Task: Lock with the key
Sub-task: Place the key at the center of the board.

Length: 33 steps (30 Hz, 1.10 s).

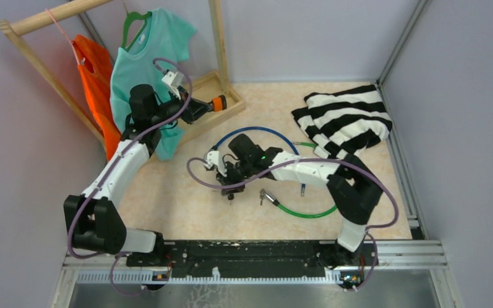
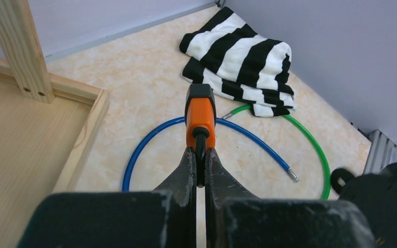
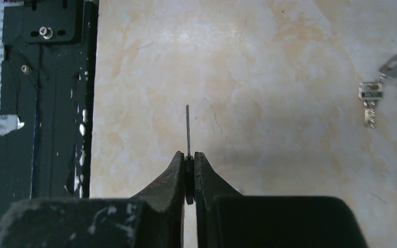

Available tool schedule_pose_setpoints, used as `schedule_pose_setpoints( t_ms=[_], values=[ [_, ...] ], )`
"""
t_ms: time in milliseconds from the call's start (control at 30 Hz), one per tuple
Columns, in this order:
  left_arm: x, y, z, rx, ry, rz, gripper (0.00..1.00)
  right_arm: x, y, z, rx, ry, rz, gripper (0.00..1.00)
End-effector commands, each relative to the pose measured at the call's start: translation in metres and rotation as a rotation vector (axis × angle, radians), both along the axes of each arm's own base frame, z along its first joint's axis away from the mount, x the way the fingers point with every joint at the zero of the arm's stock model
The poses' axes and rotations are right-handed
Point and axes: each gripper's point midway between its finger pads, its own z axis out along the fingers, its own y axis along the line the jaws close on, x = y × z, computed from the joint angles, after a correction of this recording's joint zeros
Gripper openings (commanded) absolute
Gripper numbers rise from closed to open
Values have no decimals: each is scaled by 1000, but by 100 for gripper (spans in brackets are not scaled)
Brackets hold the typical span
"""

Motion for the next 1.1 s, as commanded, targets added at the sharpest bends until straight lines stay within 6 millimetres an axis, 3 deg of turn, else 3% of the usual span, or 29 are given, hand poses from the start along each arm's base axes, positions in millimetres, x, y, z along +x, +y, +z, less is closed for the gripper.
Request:
schedule_pose_setpoints(
  t_ms=[0,367,500,633,733,867,1067],
  values=[
    [-6,4,40,-82,-58,-4,0,-4,55,11,75,21,3,6],
    [-16,12,44,-90,-91,1,0,-1,100,-20,21,108,-14,8],
    [-18,12,42,-75,-103,-5,0,-5,105,-28,-9,132,-13,19],
    [-21,13,39,-48,-115,-15,0,-3,102,-23,-20,110,-16,33],
    [-24,13,36,-24,-122,-30,0,-2,90,-17,-36,56,-3,47],
    [-30,13,24,21,-123,-54,0,-4,57,-6,-54,-34,17,62],
    [-52,10,-14,121,-96,-175,0,-3,-10,18,-47,-127,45,68]
  ],
)
